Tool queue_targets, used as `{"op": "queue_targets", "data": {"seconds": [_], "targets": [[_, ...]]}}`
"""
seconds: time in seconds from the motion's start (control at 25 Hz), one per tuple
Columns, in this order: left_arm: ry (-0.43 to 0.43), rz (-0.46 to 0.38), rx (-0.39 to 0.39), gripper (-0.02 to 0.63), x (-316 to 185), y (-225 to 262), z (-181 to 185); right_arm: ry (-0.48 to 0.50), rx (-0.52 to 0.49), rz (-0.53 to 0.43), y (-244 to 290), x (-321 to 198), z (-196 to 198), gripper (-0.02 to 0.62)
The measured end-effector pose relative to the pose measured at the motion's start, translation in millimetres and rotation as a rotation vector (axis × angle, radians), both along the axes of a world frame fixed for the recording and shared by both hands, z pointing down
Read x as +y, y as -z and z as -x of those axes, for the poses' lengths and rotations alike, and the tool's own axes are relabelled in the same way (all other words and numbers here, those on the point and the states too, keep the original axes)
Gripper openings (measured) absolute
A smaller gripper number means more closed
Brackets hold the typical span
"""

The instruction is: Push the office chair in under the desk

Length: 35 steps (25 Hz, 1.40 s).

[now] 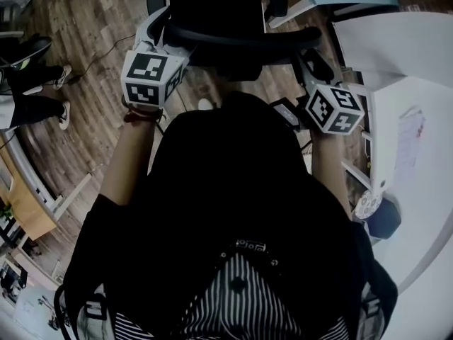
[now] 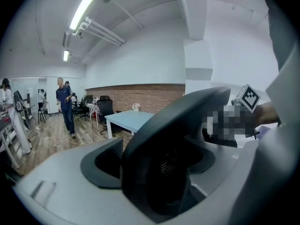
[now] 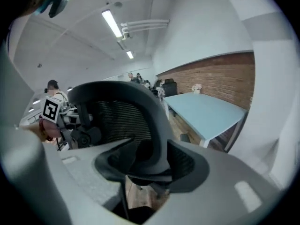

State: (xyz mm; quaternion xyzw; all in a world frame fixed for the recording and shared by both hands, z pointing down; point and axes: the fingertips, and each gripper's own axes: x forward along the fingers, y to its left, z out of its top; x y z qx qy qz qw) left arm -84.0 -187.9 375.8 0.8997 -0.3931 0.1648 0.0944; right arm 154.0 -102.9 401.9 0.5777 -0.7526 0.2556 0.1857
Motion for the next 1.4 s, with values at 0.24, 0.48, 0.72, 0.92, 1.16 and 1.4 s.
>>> {"op": "queue_targets", "data": {"seconds": [0.24,0.48,0.72,0.92,1.16,1.4], "targets": [[-0.035,-0.010,-0.012,0.359,-33,1,0,-0.004,0.045,-0.035,4,-57,-16,0.261],[-0.048,0.010,-0.042,0.339,-68,1,-6,0.137,0.102,-0.063,4,-127,-10,0.242],[-0.022,-0.006,-0.040,0.339,-100,-1,-9,0.191,0.170,-0.059,3,-154,-15,0.198],[-0.016,-0.007,-0.034,0.344,-123,-2,3,0.247,0.184,-0.045,2,-167,-2,0.192],[-0.096,0.026,-0.027,0.350,-153,-4,21,0.227,0.159,-0.010,1,-166,22,0.189],[-0.204,0.018,0.003,0.356,-199,-5,38,0.093,0.167,0.033,-1,-181,48,0.190]]}}
